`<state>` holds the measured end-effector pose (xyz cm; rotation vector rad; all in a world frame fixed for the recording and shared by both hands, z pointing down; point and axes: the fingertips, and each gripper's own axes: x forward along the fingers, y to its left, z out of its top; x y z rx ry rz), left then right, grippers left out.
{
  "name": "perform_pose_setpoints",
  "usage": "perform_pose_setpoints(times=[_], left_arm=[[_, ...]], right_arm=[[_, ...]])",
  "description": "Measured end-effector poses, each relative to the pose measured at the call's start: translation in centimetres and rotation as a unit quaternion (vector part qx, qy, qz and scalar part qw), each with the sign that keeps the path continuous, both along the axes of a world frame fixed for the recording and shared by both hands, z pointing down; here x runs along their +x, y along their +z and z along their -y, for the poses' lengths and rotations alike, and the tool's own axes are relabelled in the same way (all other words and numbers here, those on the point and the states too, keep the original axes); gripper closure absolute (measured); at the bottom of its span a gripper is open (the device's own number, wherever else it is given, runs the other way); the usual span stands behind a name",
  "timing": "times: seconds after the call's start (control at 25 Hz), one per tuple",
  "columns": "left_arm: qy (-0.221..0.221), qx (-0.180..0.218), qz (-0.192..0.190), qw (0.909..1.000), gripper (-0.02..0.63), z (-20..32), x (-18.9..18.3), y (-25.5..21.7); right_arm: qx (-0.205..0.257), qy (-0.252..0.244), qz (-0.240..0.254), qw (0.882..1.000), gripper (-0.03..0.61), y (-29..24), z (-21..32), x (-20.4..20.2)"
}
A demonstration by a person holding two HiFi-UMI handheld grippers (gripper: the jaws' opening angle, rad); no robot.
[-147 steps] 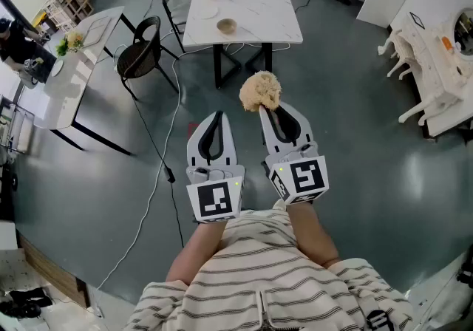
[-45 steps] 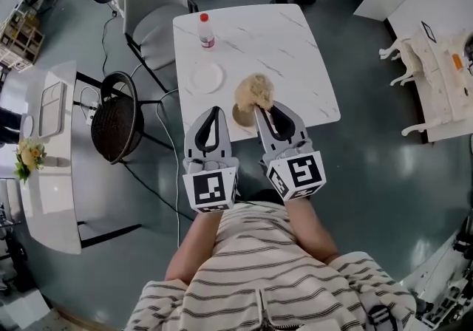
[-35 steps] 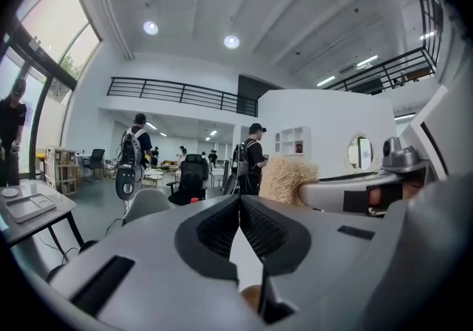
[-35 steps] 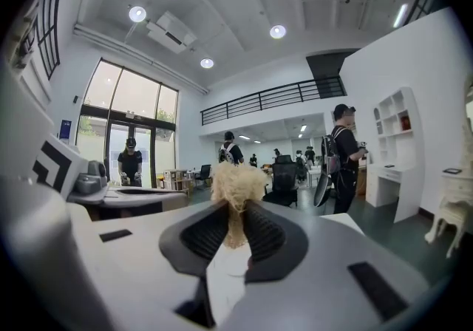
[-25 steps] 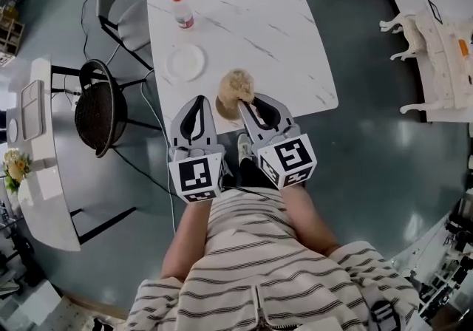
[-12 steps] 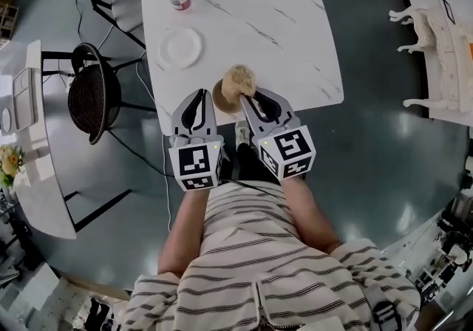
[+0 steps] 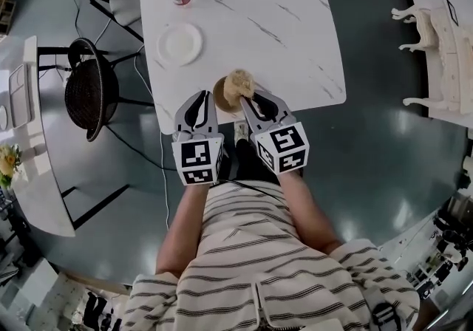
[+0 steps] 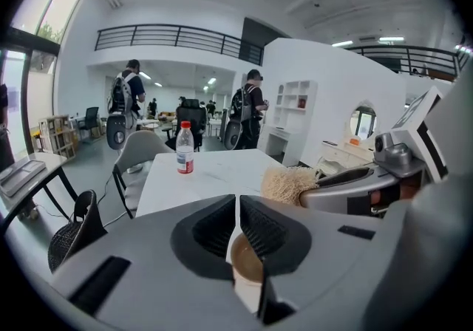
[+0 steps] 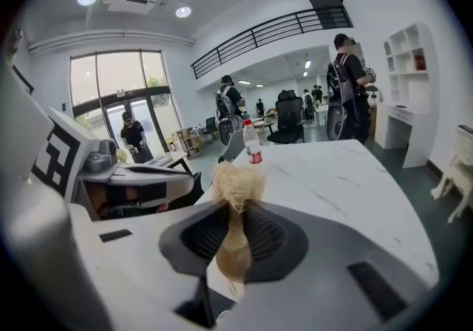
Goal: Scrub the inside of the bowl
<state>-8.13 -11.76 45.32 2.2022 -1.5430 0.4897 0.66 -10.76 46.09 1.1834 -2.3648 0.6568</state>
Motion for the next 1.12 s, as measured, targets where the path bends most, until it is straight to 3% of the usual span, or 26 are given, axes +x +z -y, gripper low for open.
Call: perform_pose_setpoints(times=[0.2,0.52,0.96,1.12], left_arm=[[0.003,-0.027,-0.009,0.9996,0.606,-0.3,0.3,2.1],[-0.004,-0.112,-0.050,0.9924,0.606,-1.1,0.1,7.8],[-0.014,-0.183,-0.102,0.9777,0.604,-2.2,0.5,12.1],[-0.016,-0.214,-0.122,0.9690,0.570,-2.9,0.8,13.2]], right_arm=[[-0.015,0.001,-0.015,1.000,0.511,1.6,-0.4,0.1],[-0.037,-0.004,-0.038,0.999,0.511,4.6,-0.6,-0.4],[-0.060,-0.012,-0.063,0.996,0.511,7.7,-1.2,-0.5],[-0.065,-0.014,-0.066,0.996,0.511,8.0,-1.5,-0.4]])
